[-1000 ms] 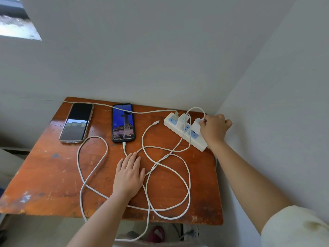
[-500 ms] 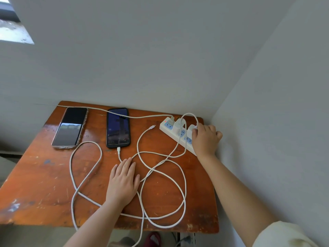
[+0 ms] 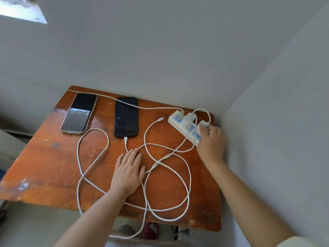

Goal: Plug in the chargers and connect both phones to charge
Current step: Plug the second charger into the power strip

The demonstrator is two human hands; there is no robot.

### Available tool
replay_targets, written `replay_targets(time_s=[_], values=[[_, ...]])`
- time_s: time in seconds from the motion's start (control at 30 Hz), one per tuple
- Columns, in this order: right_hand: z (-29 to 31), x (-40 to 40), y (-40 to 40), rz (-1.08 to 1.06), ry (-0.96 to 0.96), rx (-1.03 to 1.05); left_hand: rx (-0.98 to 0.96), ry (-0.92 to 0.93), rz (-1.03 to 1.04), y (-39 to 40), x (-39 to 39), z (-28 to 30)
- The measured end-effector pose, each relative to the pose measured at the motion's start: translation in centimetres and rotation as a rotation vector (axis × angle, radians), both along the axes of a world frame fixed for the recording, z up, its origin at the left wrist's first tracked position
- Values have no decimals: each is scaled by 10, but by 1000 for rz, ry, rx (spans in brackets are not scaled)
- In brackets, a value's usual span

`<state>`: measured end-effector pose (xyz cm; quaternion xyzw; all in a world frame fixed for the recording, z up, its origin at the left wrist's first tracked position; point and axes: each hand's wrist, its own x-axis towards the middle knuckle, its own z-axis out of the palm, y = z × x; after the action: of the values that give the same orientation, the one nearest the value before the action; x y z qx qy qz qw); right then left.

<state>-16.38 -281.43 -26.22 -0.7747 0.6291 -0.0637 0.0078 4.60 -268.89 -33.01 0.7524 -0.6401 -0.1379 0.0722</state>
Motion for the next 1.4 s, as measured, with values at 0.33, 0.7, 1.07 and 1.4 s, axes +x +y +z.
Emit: replay_targets(time_s=[0.33, 0.7, 1.07, 1.4], values=[[-14, 18, -2, -128, 28, 32, -10, 1, 1, -1, -1, 0], [-22, 18, 1, -146, -27, 18, -15, -16, 0, -2, -1, -1], [-23, 16, 0, -98, -19, -9, -25, -21, 2, -2, -1, -2], [-24, 4, 1, -96, -83, 22, -30, -5, 1, -1, -1, -1]])
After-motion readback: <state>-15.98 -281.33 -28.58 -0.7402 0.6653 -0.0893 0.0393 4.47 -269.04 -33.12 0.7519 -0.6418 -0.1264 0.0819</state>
